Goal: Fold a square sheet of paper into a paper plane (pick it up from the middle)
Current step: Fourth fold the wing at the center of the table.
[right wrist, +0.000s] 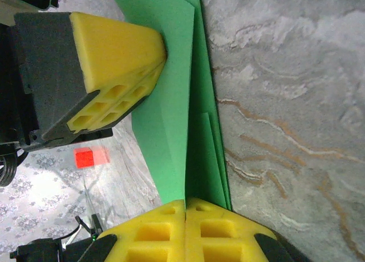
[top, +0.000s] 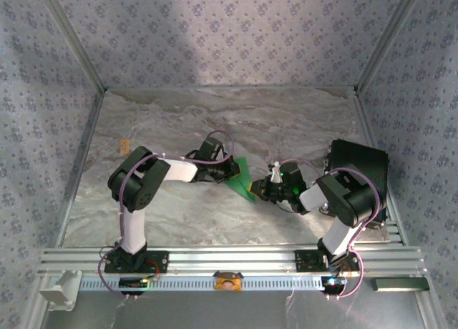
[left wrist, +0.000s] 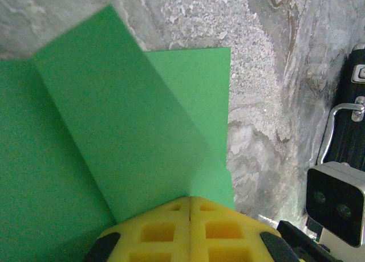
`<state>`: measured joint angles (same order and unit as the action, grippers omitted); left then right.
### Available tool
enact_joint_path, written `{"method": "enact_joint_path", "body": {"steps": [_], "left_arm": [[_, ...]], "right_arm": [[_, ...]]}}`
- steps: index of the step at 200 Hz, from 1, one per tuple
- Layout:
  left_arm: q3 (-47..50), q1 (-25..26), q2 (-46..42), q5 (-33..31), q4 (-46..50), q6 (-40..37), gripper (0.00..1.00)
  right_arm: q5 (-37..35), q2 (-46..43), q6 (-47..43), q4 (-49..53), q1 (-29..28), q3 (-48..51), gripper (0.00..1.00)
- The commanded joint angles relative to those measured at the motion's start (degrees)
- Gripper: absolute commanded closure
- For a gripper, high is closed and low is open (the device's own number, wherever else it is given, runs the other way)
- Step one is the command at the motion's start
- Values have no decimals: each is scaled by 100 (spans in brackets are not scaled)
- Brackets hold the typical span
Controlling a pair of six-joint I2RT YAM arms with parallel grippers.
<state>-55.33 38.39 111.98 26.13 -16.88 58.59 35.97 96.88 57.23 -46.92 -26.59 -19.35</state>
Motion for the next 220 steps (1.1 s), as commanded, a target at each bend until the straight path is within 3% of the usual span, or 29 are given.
{"method": "enact_joint_path", "body": {"steps": [1, 68, 131, 171, 220], "left_arm": [[-168, 45, 208, -59, 331, -2, 98], [-261, 44, 341, -36, 745, -128, 100], [-250, 46, 357, -15, 761, -128, 100], [-255, 41, 381, 23, 714, -120, 100], [-198, 39, 377, 24, 704, -119, 100]], "right_arm": [[-11, 136, 44, 455, 31, 15, 100], [35, -66, 64, 605, 24, -44, 96], [-98, -881, -488, 1942, -60, -199, 86], [-23, -928, -603, 2104, -77, -167, 83], [3, -842, -696, 2249, -69, -158, 90]]}}
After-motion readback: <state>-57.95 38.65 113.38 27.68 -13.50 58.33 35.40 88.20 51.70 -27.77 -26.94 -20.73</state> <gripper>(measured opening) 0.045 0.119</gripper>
